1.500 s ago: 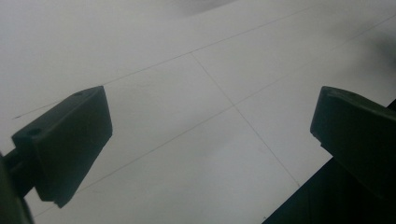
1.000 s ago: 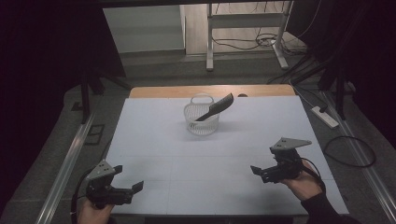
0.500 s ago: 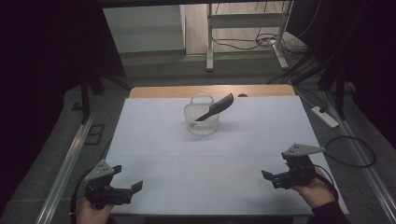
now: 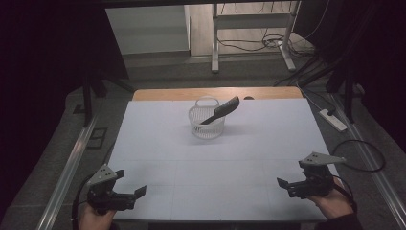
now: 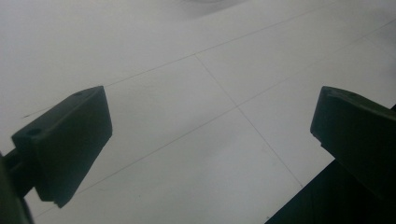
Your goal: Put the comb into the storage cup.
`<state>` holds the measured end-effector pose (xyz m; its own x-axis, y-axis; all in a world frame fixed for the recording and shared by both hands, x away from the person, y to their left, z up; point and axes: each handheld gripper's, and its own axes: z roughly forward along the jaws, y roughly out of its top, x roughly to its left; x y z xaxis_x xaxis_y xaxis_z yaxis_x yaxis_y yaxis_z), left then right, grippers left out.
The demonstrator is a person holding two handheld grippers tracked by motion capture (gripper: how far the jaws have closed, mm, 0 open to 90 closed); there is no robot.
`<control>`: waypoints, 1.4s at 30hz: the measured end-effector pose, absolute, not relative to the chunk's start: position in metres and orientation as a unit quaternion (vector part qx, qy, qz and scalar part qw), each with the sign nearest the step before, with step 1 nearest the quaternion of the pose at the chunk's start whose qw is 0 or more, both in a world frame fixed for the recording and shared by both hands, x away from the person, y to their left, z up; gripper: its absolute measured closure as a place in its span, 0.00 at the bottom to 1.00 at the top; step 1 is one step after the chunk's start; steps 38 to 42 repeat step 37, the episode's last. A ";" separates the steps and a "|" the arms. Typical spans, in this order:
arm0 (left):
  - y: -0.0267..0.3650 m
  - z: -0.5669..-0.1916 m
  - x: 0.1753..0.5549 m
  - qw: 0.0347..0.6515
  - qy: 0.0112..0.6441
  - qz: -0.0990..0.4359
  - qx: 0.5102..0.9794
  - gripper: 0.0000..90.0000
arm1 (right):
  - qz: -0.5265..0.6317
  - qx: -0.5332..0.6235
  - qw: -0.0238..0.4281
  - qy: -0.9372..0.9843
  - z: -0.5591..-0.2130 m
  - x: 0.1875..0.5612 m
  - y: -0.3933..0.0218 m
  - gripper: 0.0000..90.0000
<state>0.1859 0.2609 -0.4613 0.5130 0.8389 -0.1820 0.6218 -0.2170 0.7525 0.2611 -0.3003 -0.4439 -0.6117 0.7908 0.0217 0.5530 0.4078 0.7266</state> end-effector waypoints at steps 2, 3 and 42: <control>0.261 -0.461 0.186 0.407 0.475 0.133 0.768 0.00 | 0.359 0.412 0.168 0.820 -0.443 0.258 -0.303 0.00; 0.261 -0.461 0.186 0.407 0.476 0.133 0.768 0.00 | 0.360 0.414 0.169 0.819 -0.443 0.257 -0.305 0.00; 0.262 -0.461 0.187 0.406 0.481 0.135 0.765 0.00 | 0.308 0.452 0.189 0.815 -0.444 0.232 -0.331 0.00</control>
